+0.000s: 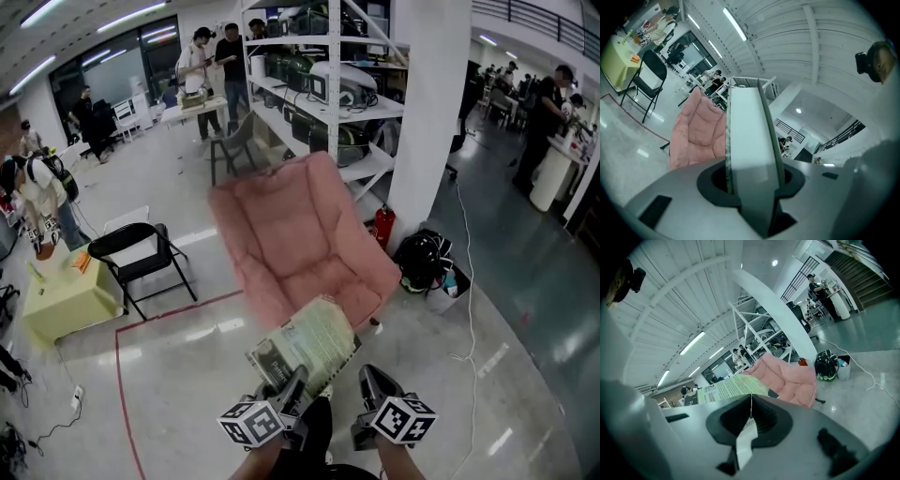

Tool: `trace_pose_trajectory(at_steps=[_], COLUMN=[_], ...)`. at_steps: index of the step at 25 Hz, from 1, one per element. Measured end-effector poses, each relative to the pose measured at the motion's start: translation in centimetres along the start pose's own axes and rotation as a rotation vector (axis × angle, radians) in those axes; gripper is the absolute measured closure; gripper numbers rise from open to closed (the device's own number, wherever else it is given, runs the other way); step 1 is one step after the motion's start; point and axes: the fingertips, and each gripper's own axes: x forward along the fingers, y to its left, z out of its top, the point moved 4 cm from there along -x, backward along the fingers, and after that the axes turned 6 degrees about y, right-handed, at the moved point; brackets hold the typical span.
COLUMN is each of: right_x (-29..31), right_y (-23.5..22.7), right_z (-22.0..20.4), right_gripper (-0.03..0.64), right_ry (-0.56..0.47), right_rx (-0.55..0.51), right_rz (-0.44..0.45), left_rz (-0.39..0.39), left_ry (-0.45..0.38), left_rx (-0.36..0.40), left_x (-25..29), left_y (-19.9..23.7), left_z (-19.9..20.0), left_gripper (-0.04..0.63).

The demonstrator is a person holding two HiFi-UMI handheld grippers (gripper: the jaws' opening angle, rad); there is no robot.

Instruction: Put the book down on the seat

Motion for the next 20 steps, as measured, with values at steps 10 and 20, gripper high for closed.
trace_pose_trajectory(at_steps=[10, 20], right_x=[5.7, 13.3], right_y=[-2.3, -4.0], right_z=[5.9, 12.0], right_gripper=[0.603, 0.603], right_ry=[0.003, 0.019], right_rx=[0.011, 0.015], right_rz=[-0.013, -0.022], left_rz=[0.004, 0.019], left_ry=[0.007, 0.023], left_rx=[-0.015, -0.036], left_x=[7.2, 14.7], left_y=[1.4, 4.4], left_z=[4.6, 9.7], left_gripper=[0.428, 0.428])
